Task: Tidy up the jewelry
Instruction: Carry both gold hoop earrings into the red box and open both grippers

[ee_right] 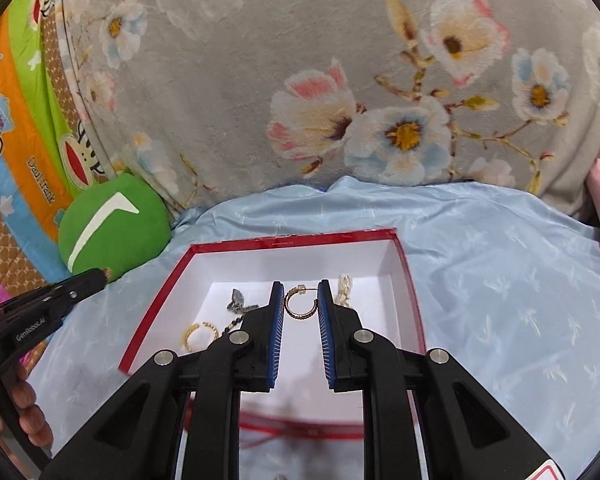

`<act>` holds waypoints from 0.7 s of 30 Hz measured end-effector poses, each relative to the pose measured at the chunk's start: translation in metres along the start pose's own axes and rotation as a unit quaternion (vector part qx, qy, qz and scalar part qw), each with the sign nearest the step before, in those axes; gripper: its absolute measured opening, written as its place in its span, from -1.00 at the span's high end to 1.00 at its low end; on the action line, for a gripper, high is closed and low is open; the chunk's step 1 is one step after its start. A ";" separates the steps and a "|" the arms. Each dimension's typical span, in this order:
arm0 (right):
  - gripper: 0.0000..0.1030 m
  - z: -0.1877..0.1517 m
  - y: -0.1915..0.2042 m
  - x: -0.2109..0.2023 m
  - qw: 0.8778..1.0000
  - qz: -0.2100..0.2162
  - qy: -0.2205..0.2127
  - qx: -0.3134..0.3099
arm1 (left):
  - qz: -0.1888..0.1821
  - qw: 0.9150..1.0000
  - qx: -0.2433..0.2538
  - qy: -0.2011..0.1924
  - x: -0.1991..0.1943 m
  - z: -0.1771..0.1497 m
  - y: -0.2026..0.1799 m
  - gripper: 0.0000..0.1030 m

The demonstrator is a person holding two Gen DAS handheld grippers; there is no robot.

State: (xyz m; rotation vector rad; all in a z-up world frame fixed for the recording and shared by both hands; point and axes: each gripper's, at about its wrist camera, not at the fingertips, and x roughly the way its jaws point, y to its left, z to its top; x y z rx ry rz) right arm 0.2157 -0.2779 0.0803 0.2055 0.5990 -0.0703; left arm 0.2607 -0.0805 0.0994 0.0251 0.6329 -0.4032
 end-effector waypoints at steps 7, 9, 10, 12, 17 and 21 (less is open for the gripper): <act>0.70 0.014 0.011 0.079 0.999 -0.006 0.050 -0.013 | 0.015 0.999 0.011 0.036 0.077 0.022 -0.016 0.92; 0.70 0.018 0.013 0.096 0.998 -0.006 0.059 -0.012 | 0.024 0.998 0.009 0.049 0.098 0.026 -0.015 0.92; 0.69 0.019 0.014 0.103 0.998 -0.006 0.064 -0.013 | 0.028 0.998 0.008 0.055 0.106 0.027 -0.013 0.92; 0.70 0.021 0.015 0.119 0.997 -0.004 0.077 -0.012 | 0.036 0.997 0.002 0.066 0.122 0.028 -0.008 0.92; 0.69 0.014 0.015 0.149 0.995 -0.008 0.100 -0.010 | 0.051 0.995 -0.002 0.084 0.148 0.024 0.001 0.92; 0.69 0.015 0.018 0.159 0.993 -0.007 0.113 -0.015 | 0.058 0.994 -0.001 0.093 0.163 0.020 0.005 0.92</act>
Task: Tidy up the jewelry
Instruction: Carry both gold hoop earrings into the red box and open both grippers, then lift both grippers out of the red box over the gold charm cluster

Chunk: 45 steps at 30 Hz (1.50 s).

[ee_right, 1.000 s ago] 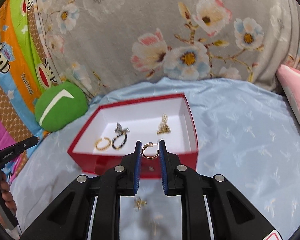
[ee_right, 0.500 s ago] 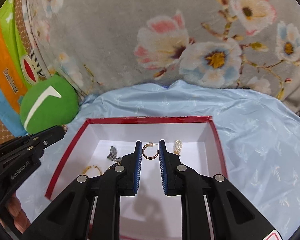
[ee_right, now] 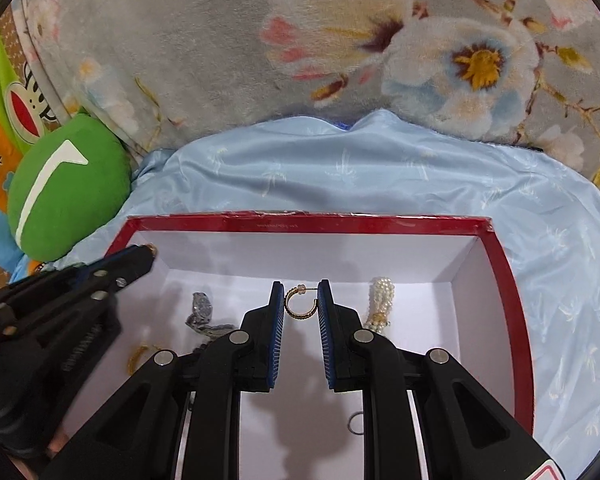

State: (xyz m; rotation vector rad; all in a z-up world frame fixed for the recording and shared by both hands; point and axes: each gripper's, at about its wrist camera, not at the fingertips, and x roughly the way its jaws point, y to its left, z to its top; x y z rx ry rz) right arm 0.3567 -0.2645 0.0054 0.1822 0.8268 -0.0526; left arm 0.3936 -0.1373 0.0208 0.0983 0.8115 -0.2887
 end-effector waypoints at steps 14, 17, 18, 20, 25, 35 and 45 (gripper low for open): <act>0.68 -0.004 -0.002 0.013 0.999 0.006 0.037 0.005 | 0.013 1.000 0.009 0.002 0.008 -0.001 -0.003 0.89; 0.67 -0.004 -0.001 0.013 0.999 0.002 0.034 0.003 | 0.017 1.000 0.011 0.003 0.008 -0.002 -0.004 0.89; 0.66 -0.004 -0.001 0.013 0.999 0.001 0.034 0.003 | 0.019 1.000 0.012 0.003 0.008 -0.002 -0.004 0.89; 0.66 -0.004 -0.001 0.012 0.999 0.001 0.032 0.003 | 0.023 1.000 0.011 0.002 0.008 -0.001 -0.004 0.76; 0.65 -0.004 0.000 0.012 0.999 -0.001 0.032 0.003 | 0.032 0.999 0.012 -0.005 0.007 -0.001 -0.005 0.49; 0.65 -0.004 -0.001 0.011 1.000 -0.003 0.026 0.004 | 0.044 0.999 0.018 -0.011 0.005 -0.002 -0.008 0.49; 0.31 -0.029 -0.010 -0.069 0.992 -0.016 -0.122 0.011 | 0.019 0.998 -0.049 -0.047 -0.032 -0.008 0.026 0.48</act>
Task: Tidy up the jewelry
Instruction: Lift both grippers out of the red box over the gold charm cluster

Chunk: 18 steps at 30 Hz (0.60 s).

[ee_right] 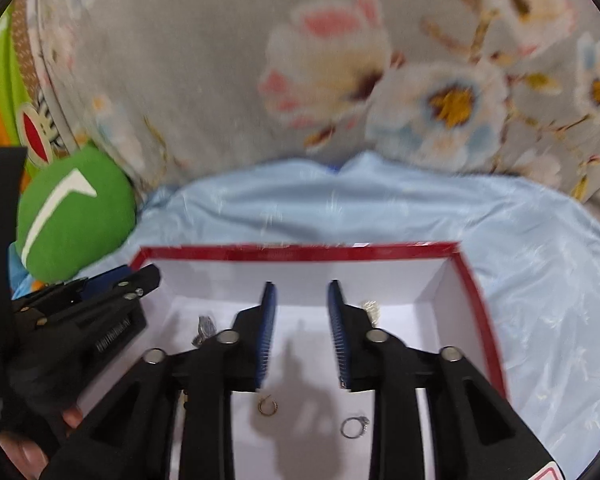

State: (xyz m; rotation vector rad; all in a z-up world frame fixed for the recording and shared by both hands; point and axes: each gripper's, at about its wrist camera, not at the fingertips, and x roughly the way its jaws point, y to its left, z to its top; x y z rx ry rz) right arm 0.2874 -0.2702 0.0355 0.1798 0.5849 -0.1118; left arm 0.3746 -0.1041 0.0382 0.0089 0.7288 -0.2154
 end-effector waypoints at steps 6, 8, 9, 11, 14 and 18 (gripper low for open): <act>0.17 -0.066 -0.017 -0.093 1.000 0.007 -0.011 -0.006 | -0.003 0.999 0.014 -0.044 -0.086 -0.043 0.027 0.43; 0.17 -0.098 -0.015 -0.115 1.000 0.003 0.003 -0.021 | 0.007 0.999 0.024 -0.039 -0.109 -0.073 0.033 0.37; 0.17 -0.118 -0.015 -0.125 0.999 0.002 0.015 -0.028 | 0.007 0.999 0.027 -0.034 -0.117 -0.086 0.036 0.36; 0.17 -0.149 -0.010 -0.132 0.998 0.004 0.045 -0.036 | 0.009 1.000 0.025 -0.017 -0.128 -0.114 0.042 0.36; 0.17 -0.184 -0.002 -0.131 0.996 0.015 0.089 -0.029 | 0.006 1.000 0.017 0.024 -0.136 -0.159 0.047 0.36; 0.17 -0.201 0.011 -0.121 0.994 0.011 0.107 -0.031 | 0.000 0.998 0.004 0.062 -0.142 -0.200 0.054 0.36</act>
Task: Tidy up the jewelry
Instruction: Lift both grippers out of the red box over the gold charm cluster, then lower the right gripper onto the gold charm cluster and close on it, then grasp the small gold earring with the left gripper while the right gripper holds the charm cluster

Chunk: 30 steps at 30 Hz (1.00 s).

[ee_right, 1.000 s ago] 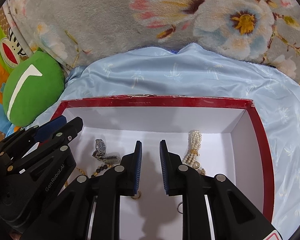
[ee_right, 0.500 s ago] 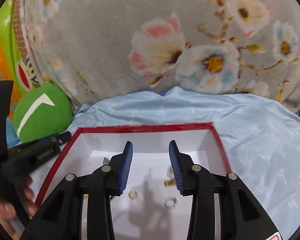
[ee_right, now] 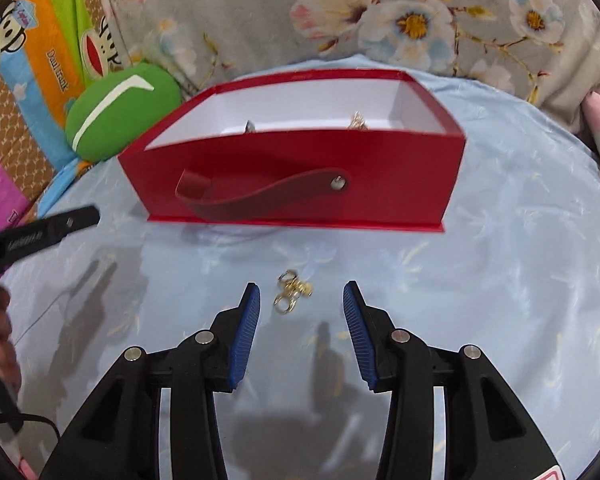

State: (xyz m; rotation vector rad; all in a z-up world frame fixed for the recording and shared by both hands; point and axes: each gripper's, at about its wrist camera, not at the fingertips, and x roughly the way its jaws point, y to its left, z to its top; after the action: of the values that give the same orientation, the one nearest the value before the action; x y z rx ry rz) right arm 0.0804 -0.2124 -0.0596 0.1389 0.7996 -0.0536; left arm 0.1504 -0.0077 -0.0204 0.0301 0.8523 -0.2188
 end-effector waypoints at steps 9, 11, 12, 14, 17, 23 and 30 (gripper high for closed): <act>0.24 0.010 0.000 0.044 0.999 -0.011 0.041 0.021 | 0.002 1.000 0.000 0.018 -0.018 -0.036 0.014 0.36; 0.46 0.012 0.000 0.048 0.999 -0.018 0.044 0.019 | -0.001 1.000 -0.001 0.020 -0.020 -0.039 0.015 0.36; 0.64 0.012 -0.001 0.050 0.998 -0.021 0.047 0.020 | -0.002 1.000 -0.002 0.022 -0.020 -0.040 0.016 0.36; 0.71 0.014 -0.002 0.049 0.998 -0.022 0.047 0.023 | -0.005 1.000 -0.003 0.025 -0.019 -0.040 0.015 0.36; 0.76 0.014 -0.006 0.039 0.999 -0.020 0.034 0.028 | -0.012 0.999 -0.004 0.029 -0.017 -0.040 0.012 0.36; 0.76 0.003 -0.020 -0.009 0.998 -0.006 -0.005 0.055 | -0.033 0.999 0.006 0.030 -0.016 -0.036 -0.004 0.35; 0.75 -0.027 -0.040 -0.051 0.997 -0.016 -0.013 0.076 | -0.090 0.995 0.033 0.041 -0.001 -0.023 -0.058 0.20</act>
State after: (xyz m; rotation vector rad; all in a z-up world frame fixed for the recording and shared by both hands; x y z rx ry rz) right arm 0.0222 -0.2479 -0.0455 0.2684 0.7717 -0.1470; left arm 0.1205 -0.0614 -0.0316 0.0242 0.9295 -0.4173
